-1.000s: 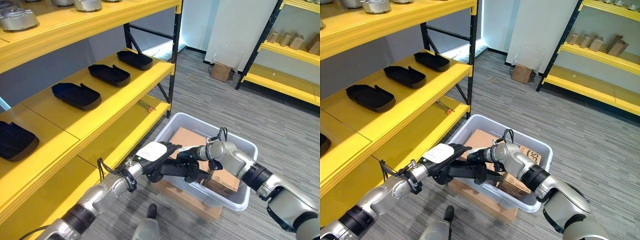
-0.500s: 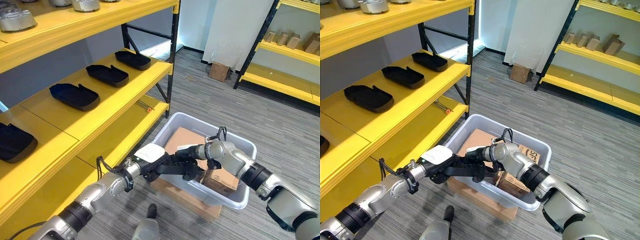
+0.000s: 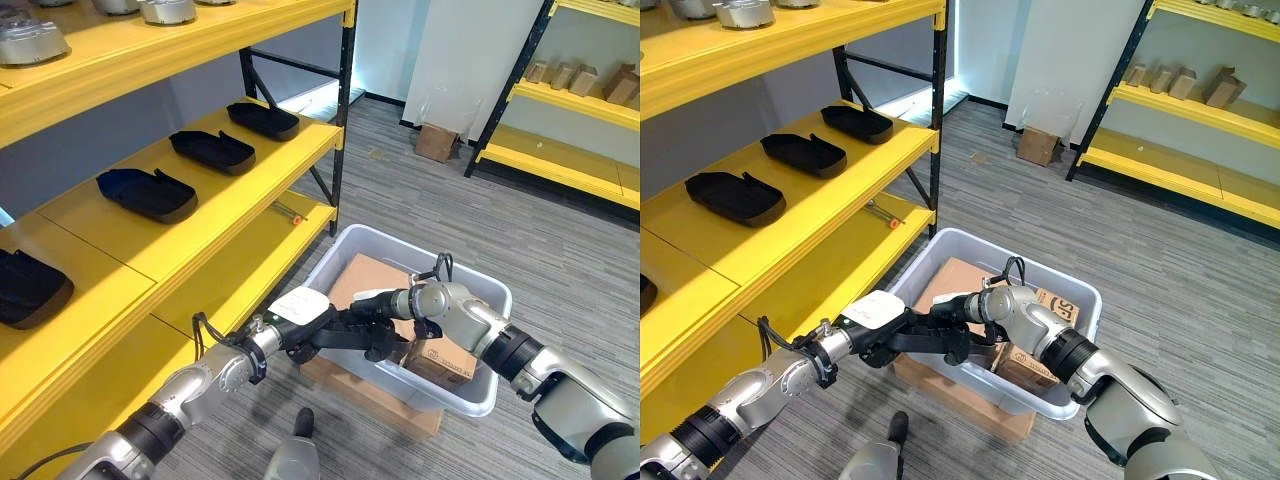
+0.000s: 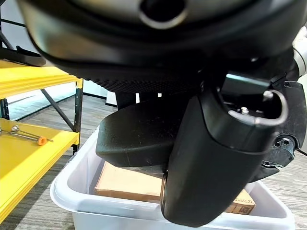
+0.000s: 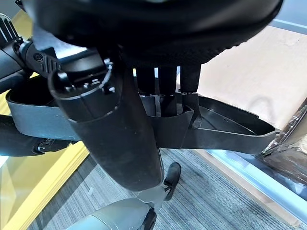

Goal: Move parts from the plastic box to the shelf.

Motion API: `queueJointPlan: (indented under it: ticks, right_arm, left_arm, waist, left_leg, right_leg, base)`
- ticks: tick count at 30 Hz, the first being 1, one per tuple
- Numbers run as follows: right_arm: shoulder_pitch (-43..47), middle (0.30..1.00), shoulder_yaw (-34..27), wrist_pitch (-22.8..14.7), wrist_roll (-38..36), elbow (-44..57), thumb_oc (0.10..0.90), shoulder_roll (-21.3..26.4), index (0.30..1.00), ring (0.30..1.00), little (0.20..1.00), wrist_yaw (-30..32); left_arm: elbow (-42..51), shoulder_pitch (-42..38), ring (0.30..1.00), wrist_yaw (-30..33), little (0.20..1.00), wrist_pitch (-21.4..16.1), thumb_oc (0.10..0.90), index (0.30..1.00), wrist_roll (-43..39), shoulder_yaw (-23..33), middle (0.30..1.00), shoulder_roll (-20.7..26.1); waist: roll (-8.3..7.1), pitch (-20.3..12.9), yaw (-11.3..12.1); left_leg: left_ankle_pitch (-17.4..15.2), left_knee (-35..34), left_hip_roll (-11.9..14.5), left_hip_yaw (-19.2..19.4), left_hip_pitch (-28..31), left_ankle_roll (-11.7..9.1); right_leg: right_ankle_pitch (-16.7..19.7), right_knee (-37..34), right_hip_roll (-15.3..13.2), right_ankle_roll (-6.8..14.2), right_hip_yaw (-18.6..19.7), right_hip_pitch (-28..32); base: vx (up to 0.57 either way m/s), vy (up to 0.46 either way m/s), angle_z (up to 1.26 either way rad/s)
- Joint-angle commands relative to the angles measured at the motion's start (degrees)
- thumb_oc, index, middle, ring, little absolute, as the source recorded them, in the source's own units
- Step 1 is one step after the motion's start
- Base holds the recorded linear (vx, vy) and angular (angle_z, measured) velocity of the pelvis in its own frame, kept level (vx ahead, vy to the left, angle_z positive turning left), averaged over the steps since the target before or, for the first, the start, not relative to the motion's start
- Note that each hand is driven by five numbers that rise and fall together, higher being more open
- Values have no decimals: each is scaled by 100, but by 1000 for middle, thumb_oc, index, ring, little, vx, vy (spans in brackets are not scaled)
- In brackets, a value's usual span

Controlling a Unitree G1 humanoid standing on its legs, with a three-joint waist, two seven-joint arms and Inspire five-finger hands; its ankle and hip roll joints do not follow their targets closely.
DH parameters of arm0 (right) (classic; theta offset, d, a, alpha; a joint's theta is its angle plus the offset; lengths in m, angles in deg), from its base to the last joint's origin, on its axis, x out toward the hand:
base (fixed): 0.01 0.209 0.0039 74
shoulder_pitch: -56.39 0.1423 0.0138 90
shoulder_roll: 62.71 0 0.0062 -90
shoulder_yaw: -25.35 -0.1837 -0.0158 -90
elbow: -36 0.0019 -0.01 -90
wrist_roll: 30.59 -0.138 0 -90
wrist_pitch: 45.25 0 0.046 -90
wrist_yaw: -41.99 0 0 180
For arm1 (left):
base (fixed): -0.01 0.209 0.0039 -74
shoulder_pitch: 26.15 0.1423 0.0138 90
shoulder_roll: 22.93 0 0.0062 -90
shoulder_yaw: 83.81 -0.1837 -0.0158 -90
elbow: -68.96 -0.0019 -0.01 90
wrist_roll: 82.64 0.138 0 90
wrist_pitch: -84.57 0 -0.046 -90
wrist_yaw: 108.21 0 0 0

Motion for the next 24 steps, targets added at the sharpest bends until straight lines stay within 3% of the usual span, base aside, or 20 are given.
queueJointPlan:
  ticks: [1,2,5,6,15,24]
  right_arm:
    - [711,915,-401,-388,-241,98,839,-263,915,915,915,432]
    - [742,1000,-400,-396,-152,56,900,-278,1000,1000,1000,323]
    - [729,1000,-364,-374,-140,32,900,-215,1000,1000,1000,179]
    - [761,1000,-349,-325,39,48,900,-193,1000,1000,1000,-172]
    - [626,1000,-131,-575,312,529,900,253,1000,1000,1000,-723]
    - [494,1000,-484,-580,-984,1272,900,655,1000,1000,1000,-608]
  left_arm:
    - [250,-310,300,338,300,-273,400,300,-51,-70,300,-271]
    - [236,-318,300,331,300,-268,400,300,-55,-90,300,-274]
    - [217,-322,300,322,300,-278,400,300,-72,-89,300,-275]
    - [217,-326,300,287,300,-287,400,300,-90,-66,300,-256]
    - [272,-168,300,226,300,-300,400,300,-18,94,300,-130]
    - [256,20,300,204,300,-302,400,300,9,322,300,-32]
  waist:
    - [0,-396,-49]
    - [6,-394,-49]
    - [6,-402,-55]
    - [3,-408,-62]
    - [-57,-421,-87]
    - [-86,-466,-145]
  left_leg:
    - [-28,-305,434,-239,-91,-353]
    - [-26,-295,435,-243,-89,-354]
    - [-34,-293,436,-243,-89,-357]
    - [-28,-292,437,-234,-95,-361]
    - [-25,-322,458,-219,-66,-370]
    - [-18,-342,457,-205,-49,-371]
  right_leg:
    - [699,182,-194,53,37,-257]
    - [695,189,-196,51,46,-262]
    - [693,176,-191,48,54,-260]
    - [693,183,-191,50,55,-269]
    - [711,170,-179,57,54,-283]
    - [730,143,-165,63,85,-273]
  base:
    - [0,0,0]
    - [0,0,0]
    - [0,0,0]
    - [0,0,0]
    - [0,0,0]
    - [0,-1,0]
